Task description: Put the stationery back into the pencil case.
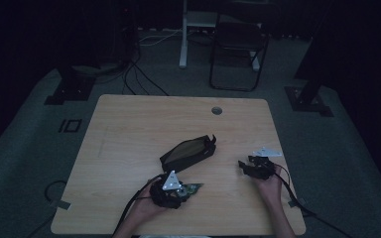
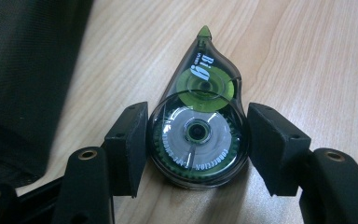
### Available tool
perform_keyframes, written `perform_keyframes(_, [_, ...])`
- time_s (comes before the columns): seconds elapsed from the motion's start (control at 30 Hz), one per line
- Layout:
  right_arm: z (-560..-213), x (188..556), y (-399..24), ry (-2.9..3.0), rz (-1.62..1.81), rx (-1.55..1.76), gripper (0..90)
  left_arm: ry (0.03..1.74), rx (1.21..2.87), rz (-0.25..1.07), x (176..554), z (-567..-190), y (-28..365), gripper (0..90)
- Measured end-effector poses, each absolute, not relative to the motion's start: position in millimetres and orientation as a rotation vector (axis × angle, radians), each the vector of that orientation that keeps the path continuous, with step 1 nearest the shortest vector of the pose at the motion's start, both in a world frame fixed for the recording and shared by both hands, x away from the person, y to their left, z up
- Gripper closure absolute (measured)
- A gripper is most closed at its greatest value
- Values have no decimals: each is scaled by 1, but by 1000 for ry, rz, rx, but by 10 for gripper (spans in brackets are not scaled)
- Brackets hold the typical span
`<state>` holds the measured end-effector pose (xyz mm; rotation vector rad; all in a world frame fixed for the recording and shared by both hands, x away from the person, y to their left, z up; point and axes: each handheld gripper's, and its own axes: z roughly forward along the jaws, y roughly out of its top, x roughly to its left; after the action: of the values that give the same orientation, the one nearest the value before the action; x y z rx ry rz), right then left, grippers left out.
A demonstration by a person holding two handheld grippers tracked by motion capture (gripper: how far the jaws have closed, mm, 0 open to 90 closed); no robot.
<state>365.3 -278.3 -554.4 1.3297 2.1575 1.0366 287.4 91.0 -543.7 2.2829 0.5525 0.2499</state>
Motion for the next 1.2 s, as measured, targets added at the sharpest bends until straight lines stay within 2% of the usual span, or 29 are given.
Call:
perform_keyframes(0.47, [-555, 367, -275, 2171, 1000, 1293, 388, 569, 2222, 276, 286, -527, 102, 415])
perform_keyframes(0.67, [-555, 369, -273, 2223, 1000, 1257, 249, 572, 2204, 288, 286, -520, 106, 416])
perform_keyframes(0.8, [-556, 370, -271, 2243, 998, 1246, 198, 565, 2197, 296, 285, -515, 106, 416])
perform_keyframes(1.2, [-556, 371, -271, 2246, 997, 1243, 192, 559, 2170, 303, 285, -499, 112, 415])
